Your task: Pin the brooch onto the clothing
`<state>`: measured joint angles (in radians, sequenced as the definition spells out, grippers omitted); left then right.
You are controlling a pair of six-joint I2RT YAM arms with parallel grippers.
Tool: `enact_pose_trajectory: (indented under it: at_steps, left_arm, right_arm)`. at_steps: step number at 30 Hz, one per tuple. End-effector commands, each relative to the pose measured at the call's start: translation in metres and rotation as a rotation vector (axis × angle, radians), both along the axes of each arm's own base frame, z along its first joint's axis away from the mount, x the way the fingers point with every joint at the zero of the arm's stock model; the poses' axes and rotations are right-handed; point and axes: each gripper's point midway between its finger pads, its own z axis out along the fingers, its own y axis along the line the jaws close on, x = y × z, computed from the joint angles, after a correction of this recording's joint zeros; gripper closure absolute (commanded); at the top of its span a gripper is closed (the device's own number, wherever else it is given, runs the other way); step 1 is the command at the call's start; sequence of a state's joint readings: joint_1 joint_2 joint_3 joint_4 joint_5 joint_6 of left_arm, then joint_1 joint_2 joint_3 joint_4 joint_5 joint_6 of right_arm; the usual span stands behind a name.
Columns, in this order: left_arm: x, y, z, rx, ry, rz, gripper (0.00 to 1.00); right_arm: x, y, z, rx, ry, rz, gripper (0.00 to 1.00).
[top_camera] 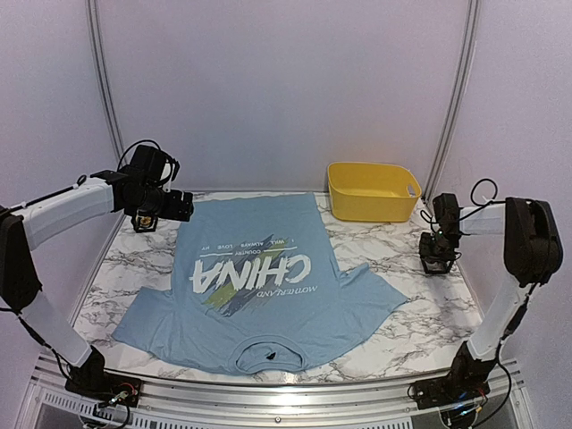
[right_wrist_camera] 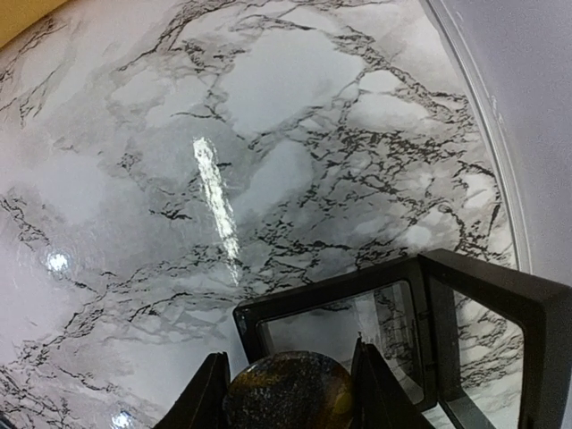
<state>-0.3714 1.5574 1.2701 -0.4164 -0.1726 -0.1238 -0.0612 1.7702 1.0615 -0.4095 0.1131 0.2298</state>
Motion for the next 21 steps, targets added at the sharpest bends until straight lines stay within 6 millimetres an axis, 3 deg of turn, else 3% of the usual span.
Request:
enact_pose_trajectory:
  at_steps: [1,6,10,14,17,21]
  left_arm:
    - [0.001,-0.002,0.002,-0.004,0.000,-0.013,0.01]
    - [0.001,-0.008,0.019,-0.045,-0.039,-0.032,0.01]
    - [0.000,-0.022,0.037,-0.099,-0.082,-0.080,0.03]
    - [-0.004,-0.048,0.060,-0.142,-0.126,-0.160,0.04]
    - [-0.017,-0.085,0.085,-0.223,-0.152,-0.278,0.04]
    - [-0.046,-0.140,0.120,-0.372,-0.164,-0.470,0.05]
  right_arm:
    - [0.001,0.008,0.017,0.039,-0.033,0.047,0.75]
    - [0.012,0.044,0.062,0.067,-0.174,0.190,0.76]
    - [0.018,0.101,0.107,0.052,-0.310,0.356,0.76]
    - [0.013,0.180,0.153,0.059,-0.461,0.555,0.76]
    - [0.002,0.246,0.193,0.055,-0.611,0.712,0.76]
    - [-0.030,0.333,0.250,0.041,-0.863,0.914,0.77]
